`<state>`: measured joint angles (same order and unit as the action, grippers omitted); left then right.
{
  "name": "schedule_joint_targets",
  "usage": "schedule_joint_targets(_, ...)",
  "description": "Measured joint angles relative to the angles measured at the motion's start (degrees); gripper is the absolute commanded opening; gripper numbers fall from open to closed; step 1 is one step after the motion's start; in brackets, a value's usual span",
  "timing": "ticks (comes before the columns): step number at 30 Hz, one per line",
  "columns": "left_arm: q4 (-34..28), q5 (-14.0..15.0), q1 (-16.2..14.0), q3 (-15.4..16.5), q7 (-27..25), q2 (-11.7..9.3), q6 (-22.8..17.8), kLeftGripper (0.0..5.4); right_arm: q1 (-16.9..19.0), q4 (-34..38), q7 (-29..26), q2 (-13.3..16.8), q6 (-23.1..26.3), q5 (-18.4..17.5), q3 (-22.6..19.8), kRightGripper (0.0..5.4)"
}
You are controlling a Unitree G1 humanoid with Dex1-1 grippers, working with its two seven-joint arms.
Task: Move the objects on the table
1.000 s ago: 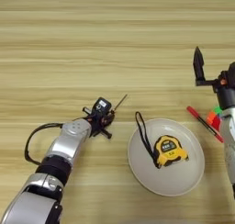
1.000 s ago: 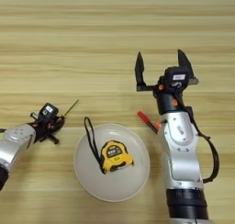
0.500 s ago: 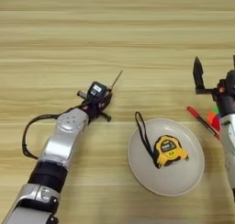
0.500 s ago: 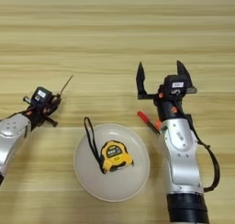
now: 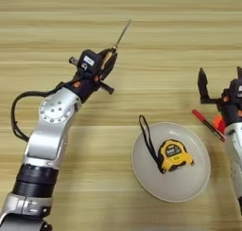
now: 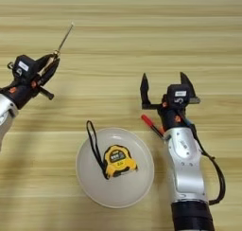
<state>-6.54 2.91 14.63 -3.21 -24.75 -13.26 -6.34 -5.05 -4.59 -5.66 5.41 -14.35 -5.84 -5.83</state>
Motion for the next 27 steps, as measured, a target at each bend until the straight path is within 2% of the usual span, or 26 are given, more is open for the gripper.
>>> schedule_joint_targets(6,-1.5,2.2,-0.6,-1.0,-5.2,-2.0,2.3,0.83,0.0,0.1,-0.6,0.0,-1.2,0.1,0.7,5.40)
schedule_joint_targets(13,0.6,3.0,-0.6,-1.5,-7.5,-3.1,3.7,0.83,0.0,3.1,-2.7,0.2,-1.8,-1.0,1.2,5.40)
schedule_joint_targets(27,8.3,2.3,1.4,-4.6,-9.6,-3.0,7.5,0.83,2.0,11.5,-7.5,-0.5,-2.3,-3.5,5.8,5.40)
